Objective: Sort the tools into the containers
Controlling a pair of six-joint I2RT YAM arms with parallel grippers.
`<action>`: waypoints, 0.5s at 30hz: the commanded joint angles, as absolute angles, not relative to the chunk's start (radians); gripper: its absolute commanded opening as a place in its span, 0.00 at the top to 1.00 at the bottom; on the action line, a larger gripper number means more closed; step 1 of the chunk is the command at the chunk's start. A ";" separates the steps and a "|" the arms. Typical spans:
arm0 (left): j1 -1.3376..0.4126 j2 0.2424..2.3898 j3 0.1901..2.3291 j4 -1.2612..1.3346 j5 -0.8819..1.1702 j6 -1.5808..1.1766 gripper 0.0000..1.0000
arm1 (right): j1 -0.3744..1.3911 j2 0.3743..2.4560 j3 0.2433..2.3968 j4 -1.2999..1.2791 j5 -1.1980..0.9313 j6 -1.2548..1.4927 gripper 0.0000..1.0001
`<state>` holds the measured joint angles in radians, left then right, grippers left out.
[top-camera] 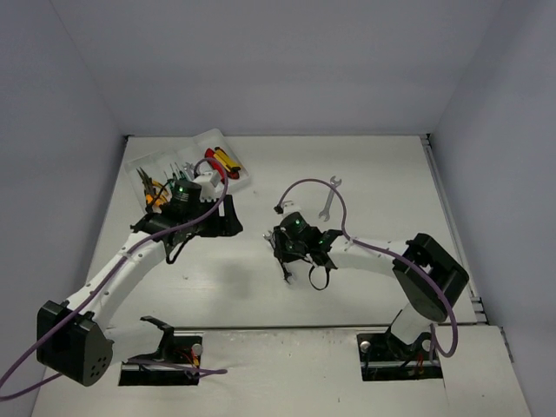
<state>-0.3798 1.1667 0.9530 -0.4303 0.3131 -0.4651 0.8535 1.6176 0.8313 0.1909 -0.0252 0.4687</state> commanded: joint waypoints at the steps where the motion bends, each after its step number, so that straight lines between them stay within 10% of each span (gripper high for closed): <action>1: -0.419 1.149 0.944 -0.276 0.320 -0.565 0.32 | 0.906 1.598 0.881 0.342 -0.058 0.440 1.00; 15: -0.464 1.208 0.913 -0.191 0.279 -0.654 0.32 | 0.942 1.479 0.848 0.481 -0.095 0.428 1.00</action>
